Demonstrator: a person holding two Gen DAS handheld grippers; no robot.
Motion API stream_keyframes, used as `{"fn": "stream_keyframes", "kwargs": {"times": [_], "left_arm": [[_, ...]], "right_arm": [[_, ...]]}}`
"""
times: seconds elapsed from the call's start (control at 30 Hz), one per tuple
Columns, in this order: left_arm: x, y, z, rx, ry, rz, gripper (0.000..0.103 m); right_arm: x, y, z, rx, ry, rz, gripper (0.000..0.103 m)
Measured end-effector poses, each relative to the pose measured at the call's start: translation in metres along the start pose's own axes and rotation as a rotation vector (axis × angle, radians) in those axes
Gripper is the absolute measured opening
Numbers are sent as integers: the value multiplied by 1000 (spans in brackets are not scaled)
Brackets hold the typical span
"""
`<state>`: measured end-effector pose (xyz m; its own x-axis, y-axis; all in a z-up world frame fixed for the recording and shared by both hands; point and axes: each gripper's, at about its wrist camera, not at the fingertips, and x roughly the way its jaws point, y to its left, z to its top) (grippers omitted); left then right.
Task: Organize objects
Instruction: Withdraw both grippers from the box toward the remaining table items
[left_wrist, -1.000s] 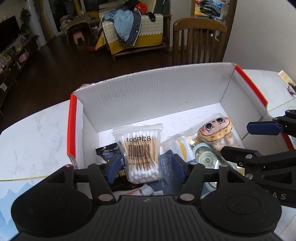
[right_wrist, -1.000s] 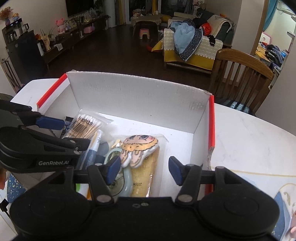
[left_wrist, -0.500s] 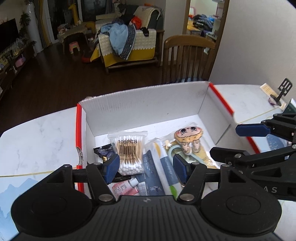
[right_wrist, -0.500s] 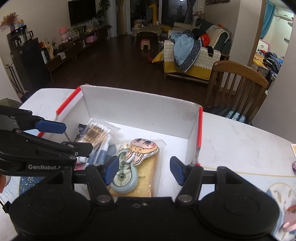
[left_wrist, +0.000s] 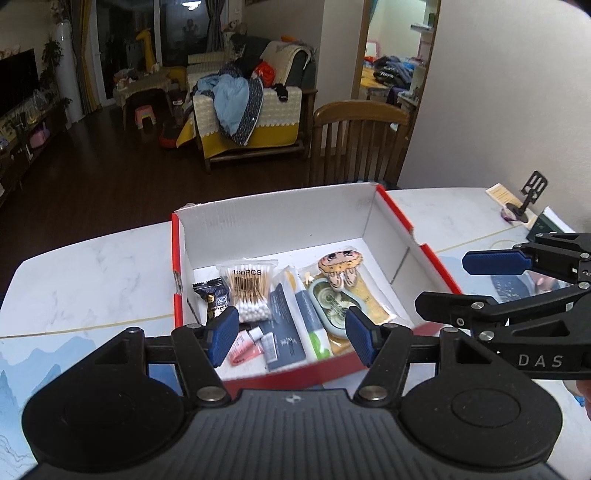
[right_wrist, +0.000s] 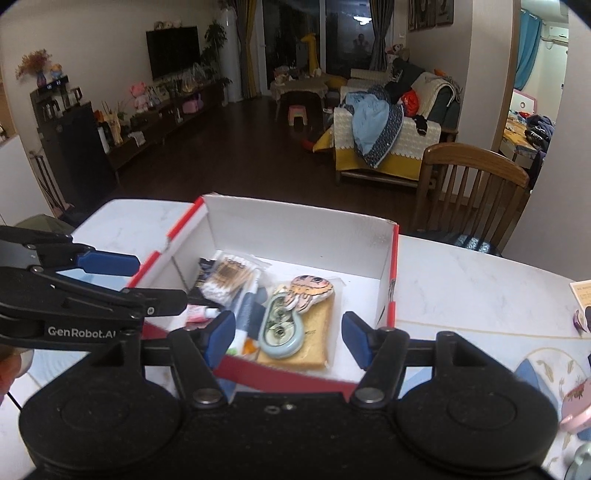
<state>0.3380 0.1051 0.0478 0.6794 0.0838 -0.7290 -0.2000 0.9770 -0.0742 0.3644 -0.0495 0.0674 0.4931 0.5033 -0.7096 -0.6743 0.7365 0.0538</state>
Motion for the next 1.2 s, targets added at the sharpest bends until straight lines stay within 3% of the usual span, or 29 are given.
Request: {"fn": "stream_keyframes", "kwargs": {"times": [0.23, 0.37, 0.57, 0.63, 0.73, 0.8, 1.03, 1.2], "left_arm": [[-32, -1, -21, -28, -24, -28, 66], [-44, -3, -35, -20, -37, -34, 66], [-60, -6, -53, -5, -48, -37, 66], [-64, -5, -59, -8, -53, -40, 67], [-70, -4, -68, -14, -63, -41, 82], [-74, -2, -74, -20, -71, -41, 82], [-75, 4, -97, -46, -52, -42, 83], [-66, 10, -116, -74, -13, -34, 84]], "right_arm": [[-35, 13, -17, 28, -45, 27, 64], [-47, 21, -31, 48, -61, 36, 75], [-57, 33, -47, 33, -75, 27, 77], [-62, 37, -53, 32, -81, 26, 82], [-67, 40, -60, 35, -92, 30, 87], [-70, 42, -63, 31, -101, 16, 90], [-71, 49, -89, 16, -101, 30, 102], [-67, 54, -109, 1, -89, 16, 102]]}}
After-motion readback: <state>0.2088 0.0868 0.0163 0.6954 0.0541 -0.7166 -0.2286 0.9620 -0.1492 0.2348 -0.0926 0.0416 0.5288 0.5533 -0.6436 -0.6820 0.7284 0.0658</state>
